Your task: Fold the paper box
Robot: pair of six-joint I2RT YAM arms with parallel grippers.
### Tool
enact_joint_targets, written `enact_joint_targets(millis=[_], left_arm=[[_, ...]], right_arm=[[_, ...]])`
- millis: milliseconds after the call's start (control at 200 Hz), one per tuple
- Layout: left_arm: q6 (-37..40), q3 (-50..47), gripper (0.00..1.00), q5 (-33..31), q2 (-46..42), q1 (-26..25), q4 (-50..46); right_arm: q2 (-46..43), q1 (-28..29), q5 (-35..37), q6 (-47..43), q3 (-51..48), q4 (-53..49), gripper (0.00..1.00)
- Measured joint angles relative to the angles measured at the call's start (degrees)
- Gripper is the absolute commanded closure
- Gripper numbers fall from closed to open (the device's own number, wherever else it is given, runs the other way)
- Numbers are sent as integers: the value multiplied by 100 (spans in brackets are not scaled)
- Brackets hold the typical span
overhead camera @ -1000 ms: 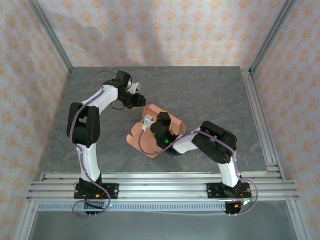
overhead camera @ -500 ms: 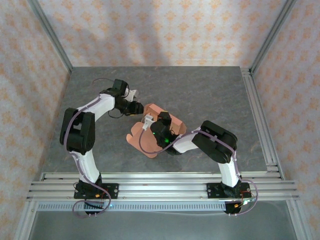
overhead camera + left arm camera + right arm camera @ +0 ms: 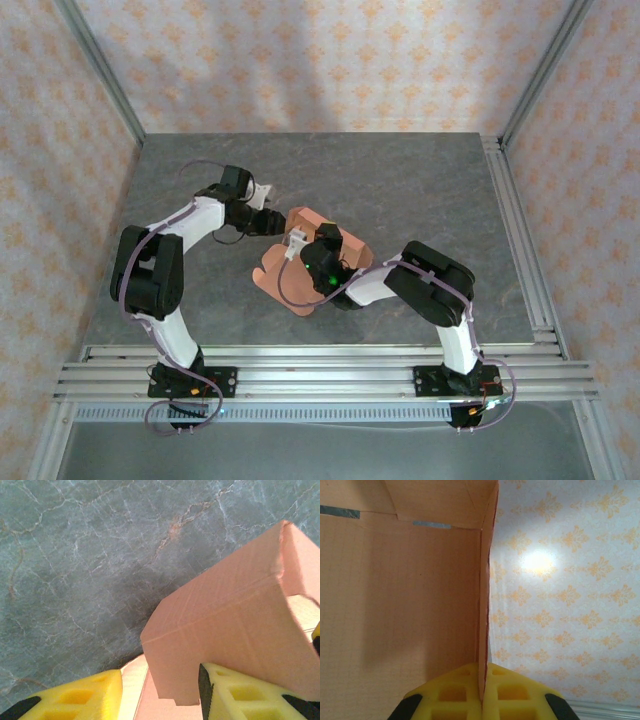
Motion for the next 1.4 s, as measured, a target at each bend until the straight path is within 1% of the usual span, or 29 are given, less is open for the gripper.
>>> enact_joint_targets(millis=[250, 465, 776, 1041, 1396], left_arm=[[0, -9, 55, 63, 0, 0, 72], [-2, 35, 55, 155, 61, 0, 85], [-2, 166, 54, 195, 369, -15, 83], [-2, 175, 54, 192, 391, -17, 81], [33, 175, 55, 212, 420, -55, 76]], right_arm=[[-4, 0, -33, 4, 76, -87, 100], [-142, 2, -138, 216, 122, -455, 100], [-328, 2, -348, 787, 251, -1165, 100], [-695, 0, -686, 1478, 361, -2033, 100], [-955, -44, -1075, 2251, 509, -2959, 100]])
